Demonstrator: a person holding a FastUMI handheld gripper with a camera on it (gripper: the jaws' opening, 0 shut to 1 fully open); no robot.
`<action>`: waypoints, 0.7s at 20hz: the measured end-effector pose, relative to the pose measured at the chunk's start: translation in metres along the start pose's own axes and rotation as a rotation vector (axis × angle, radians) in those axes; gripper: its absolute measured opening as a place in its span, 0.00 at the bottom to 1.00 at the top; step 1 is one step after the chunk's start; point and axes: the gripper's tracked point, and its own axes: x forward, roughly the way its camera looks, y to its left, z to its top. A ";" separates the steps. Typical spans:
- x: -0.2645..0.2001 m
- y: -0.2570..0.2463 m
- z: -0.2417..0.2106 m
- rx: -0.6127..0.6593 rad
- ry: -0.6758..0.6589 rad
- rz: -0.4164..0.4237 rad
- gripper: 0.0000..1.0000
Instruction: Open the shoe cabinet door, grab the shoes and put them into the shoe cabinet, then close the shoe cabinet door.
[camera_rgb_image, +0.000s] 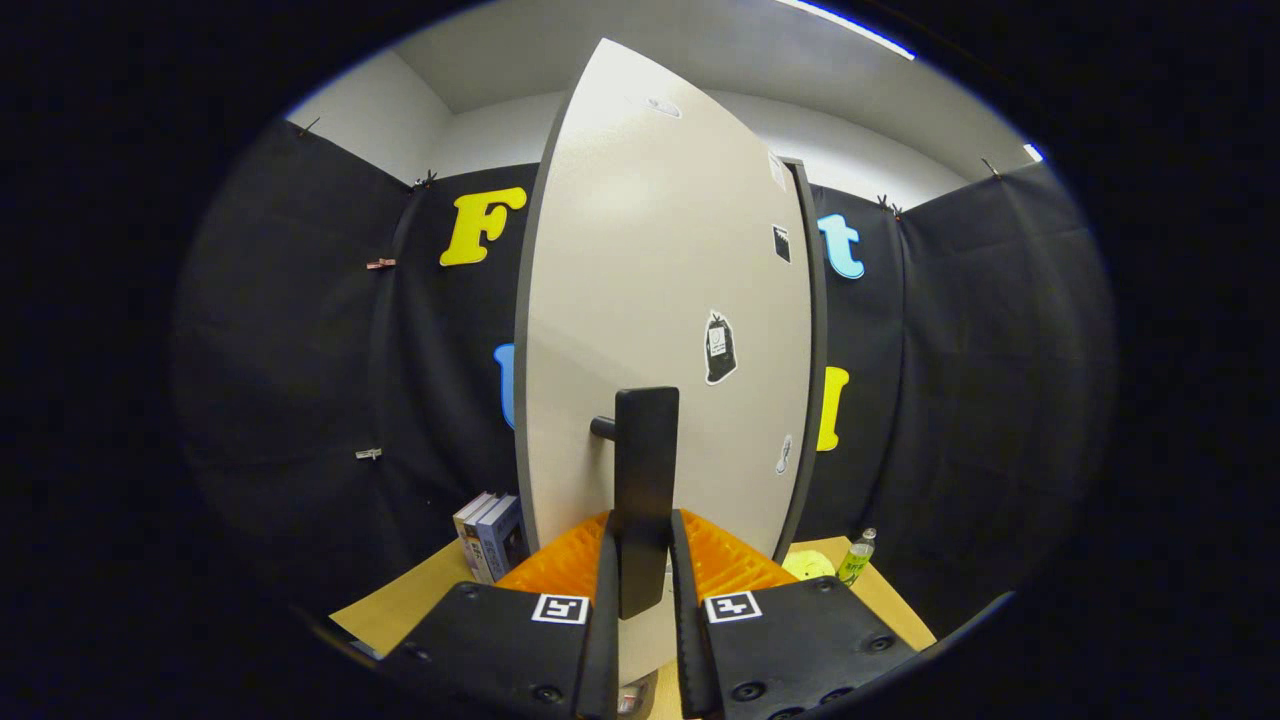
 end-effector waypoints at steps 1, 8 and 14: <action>-0.005 -0.006 -0.001 0.003 -0.003 0.003 0.27; -0.023 -0.042 0.001 0.005 -0.011 0.027 0.24; -0.029 -0.103 0.024 -0.017 -0.045 -0.003 0.23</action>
